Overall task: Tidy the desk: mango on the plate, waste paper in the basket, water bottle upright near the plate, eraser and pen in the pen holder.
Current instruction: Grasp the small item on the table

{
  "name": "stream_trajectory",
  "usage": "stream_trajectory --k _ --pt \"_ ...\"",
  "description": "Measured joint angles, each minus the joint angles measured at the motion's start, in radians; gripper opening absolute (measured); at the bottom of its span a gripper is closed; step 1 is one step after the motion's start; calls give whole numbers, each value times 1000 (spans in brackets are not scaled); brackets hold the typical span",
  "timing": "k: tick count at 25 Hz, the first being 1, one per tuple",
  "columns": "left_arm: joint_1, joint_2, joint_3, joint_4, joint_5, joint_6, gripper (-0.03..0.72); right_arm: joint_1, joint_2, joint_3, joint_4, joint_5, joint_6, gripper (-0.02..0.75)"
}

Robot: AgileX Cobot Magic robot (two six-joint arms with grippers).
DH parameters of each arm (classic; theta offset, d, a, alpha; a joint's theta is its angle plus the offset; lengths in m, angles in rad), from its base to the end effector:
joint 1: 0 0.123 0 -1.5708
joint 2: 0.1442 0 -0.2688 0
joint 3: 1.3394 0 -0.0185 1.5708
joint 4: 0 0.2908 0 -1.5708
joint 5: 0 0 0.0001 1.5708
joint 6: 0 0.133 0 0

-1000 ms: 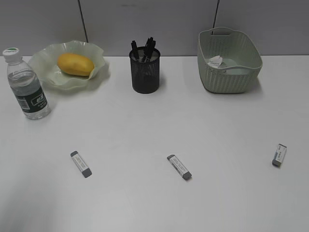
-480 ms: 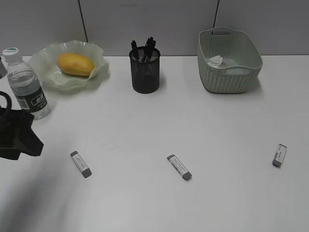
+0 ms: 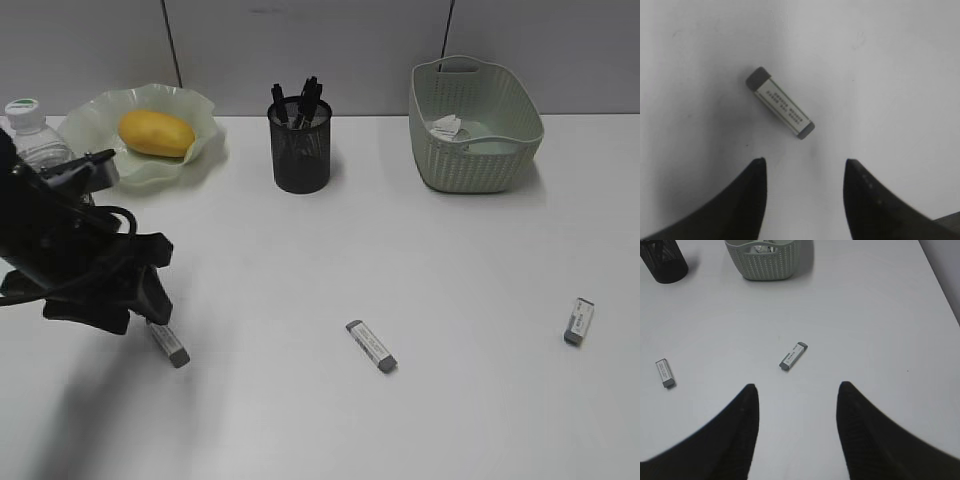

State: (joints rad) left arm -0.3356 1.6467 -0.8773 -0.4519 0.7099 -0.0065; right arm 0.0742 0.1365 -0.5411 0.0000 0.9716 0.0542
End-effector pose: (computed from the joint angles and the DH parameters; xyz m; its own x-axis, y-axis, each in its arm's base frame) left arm 0.2945 -0.1428 0.0922 -0.9931 -0.0105 -0.1164 0.0299 0.9401 -0.3397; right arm 0.1070 0.0080 0.2896 -0.4637 0.0199 -0.8858 -0.0491 0.9976 0.0481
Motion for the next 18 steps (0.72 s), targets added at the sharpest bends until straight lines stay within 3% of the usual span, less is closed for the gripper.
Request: stream_trajectory --k 5,13,18 --pt "-27 94 -62 13 -5 -96 384 0 0 0 0 0 0 407" --pt "-27 152 -73 143 -32 -431 404 0 0 0 0 0 0 407" --pt "-28 161 -75 185 -81 -515 405 0 0 0 0 0 0 407"
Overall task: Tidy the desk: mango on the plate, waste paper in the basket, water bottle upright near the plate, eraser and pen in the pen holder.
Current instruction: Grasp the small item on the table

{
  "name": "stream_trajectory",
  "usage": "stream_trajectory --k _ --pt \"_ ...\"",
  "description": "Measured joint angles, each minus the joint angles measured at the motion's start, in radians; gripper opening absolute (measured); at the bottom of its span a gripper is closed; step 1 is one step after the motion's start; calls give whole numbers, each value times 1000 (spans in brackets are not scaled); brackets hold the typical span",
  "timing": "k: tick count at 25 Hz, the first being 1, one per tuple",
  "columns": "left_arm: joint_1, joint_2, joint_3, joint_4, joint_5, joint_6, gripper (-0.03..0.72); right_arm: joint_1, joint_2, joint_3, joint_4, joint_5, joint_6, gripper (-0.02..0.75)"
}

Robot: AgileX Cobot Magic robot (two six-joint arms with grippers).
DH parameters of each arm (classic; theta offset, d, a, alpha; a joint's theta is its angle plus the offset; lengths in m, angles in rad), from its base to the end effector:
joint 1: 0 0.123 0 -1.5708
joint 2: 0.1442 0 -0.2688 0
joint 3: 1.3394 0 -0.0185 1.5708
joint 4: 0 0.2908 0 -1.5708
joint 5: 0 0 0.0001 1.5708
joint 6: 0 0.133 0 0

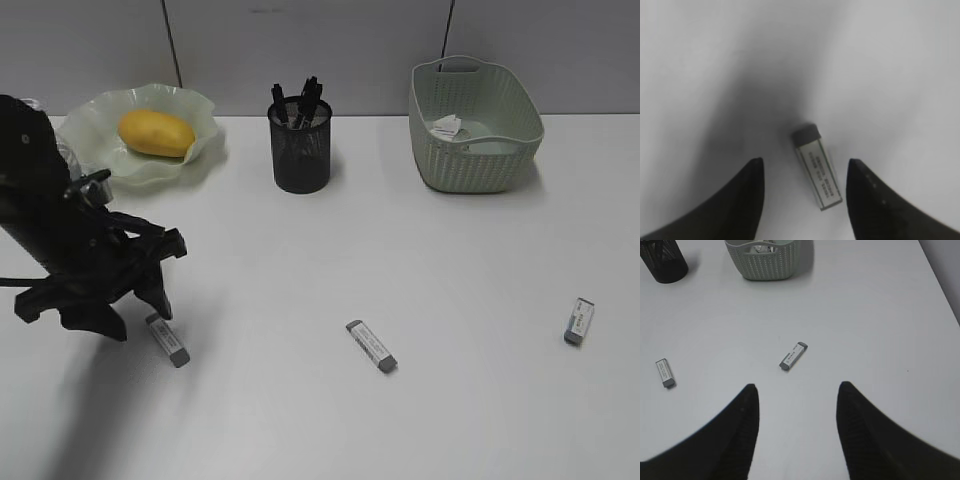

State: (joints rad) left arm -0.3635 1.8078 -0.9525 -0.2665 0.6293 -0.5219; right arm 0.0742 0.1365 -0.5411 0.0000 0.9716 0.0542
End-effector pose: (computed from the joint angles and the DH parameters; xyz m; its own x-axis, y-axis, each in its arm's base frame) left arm 0.3168 -0.1426 0.0547 -0.9334 -0.3570 -0.0373 -0.3384 0.9099 -0.2400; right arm 0.1070 0.0080 0.2896 -0.4637 0.0199 -0.8858 -0.0491 0.9976 0.0481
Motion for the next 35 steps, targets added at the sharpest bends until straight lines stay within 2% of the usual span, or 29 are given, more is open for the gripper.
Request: stream_trajectory --k 24,35 --pt "-7 80 -8 14 -80 -44 403 0 0 0 0 0 0 407" --pt "-7 84 -12 14 -80 -46 265 0 0 0 0 -1 0 393"
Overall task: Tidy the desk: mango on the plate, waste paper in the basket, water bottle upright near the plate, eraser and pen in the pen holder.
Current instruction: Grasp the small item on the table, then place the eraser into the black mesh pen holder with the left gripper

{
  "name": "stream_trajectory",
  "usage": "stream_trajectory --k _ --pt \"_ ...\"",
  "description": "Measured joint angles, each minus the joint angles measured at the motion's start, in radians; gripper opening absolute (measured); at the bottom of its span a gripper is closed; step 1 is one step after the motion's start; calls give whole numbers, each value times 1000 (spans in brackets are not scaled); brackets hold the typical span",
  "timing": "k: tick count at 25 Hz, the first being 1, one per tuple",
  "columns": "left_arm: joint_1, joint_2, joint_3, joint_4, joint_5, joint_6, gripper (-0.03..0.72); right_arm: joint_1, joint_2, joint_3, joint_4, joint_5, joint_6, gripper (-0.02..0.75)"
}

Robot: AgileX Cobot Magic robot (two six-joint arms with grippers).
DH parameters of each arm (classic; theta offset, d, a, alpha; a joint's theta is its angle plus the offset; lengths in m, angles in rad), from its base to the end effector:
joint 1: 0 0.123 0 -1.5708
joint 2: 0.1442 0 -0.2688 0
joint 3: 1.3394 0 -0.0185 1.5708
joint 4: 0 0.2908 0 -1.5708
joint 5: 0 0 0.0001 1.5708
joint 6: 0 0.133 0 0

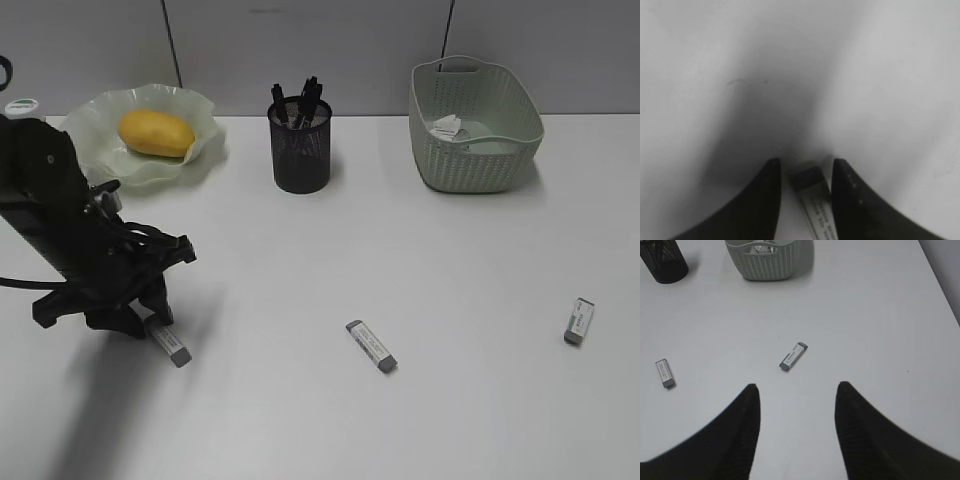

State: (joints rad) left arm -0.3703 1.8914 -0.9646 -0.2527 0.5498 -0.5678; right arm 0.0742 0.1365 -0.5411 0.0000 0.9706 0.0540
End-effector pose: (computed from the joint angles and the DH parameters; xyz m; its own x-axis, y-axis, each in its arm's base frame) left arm 0.3237 -0.1443 0.0298 -0.9174 -0.3952 -0.0471 -0.3753 0.8984 -0.2281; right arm 0.1070 0.0080 0.2897 -0.4628 0.0197 -0.8863 -0.0492 0.9976 0.0479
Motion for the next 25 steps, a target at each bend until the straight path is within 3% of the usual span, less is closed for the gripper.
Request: stream_trajectory --k 7,13,25 --pt "0 6 -8 0 -2 0 187 0 0 0 0 0 -1 393" --pt "0 15 -42 5 0 0 173 0 0 0 0 0 -1 392" --pt "0 17 -261 11 89 12 171 0 0 0 0 -1 -1 390"
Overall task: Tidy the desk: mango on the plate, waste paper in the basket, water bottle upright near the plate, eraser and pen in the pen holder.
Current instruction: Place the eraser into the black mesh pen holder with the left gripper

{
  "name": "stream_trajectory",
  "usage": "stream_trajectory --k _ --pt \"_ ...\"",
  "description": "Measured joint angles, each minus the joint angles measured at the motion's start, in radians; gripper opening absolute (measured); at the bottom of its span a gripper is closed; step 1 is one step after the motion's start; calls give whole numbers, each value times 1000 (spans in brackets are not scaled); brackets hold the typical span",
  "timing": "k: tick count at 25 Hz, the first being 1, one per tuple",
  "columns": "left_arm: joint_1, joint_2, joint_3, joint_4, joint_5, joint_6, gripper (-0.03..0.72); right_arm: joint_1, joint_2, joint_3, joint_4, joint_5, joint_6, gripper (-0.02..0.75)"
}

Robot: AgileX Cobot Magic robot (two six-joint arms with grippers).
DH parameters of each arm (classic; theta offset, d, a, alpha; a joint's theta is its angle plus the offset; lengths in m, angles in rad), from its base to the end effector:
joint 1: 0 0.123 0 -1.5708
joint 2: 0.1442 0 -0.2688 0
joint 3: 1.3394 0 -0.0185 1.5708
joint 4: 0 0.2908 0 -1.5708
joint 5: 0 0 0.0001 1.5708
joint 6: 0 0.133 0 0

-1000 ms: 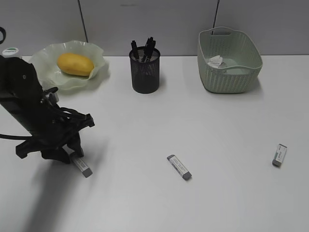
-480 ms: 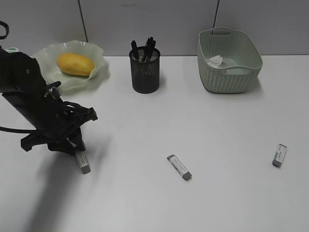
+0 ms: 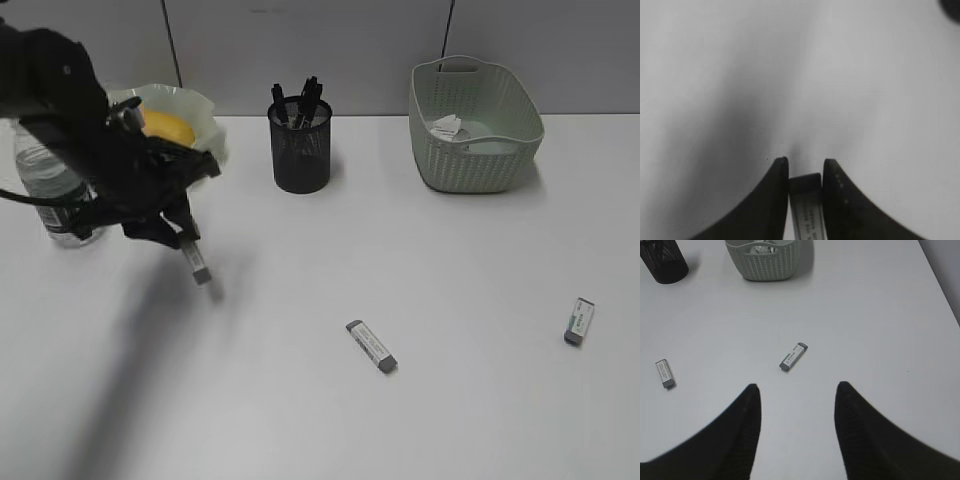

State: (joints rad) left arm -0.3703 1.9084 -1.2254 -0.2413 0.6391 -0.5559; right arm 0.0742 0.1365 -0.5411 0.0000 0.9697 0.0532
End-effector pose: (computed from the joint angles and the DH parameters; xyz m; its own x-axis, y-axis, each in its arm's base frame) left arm 0.3853 -0.1699 0.0896 -0.9157 -0.3690 -0.1593 -0.3023 0.8936 -0.3318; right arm 0.1071 0.0080 0.2898 -0.4619 0.0190 -0.8867 -0.0496 0.9977 0.0472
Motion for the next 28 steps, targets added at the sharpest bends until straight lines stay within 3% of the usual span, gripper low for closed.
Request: stream_trajectory --k 6,12,21,28 --pt "0 1 -217 40 9 11 170 0 0 0 0 -1 0 390" --pt "0 2 -392 113 -118 12 170 0 0 0 0 -2 0 390" --pt "-6 78 -429 221 -394 13 170 0 0 0 0 -4 0 389" --pt "-81 146 -429 361 -624 14 170 0 -1 0 0 -5 0 389"
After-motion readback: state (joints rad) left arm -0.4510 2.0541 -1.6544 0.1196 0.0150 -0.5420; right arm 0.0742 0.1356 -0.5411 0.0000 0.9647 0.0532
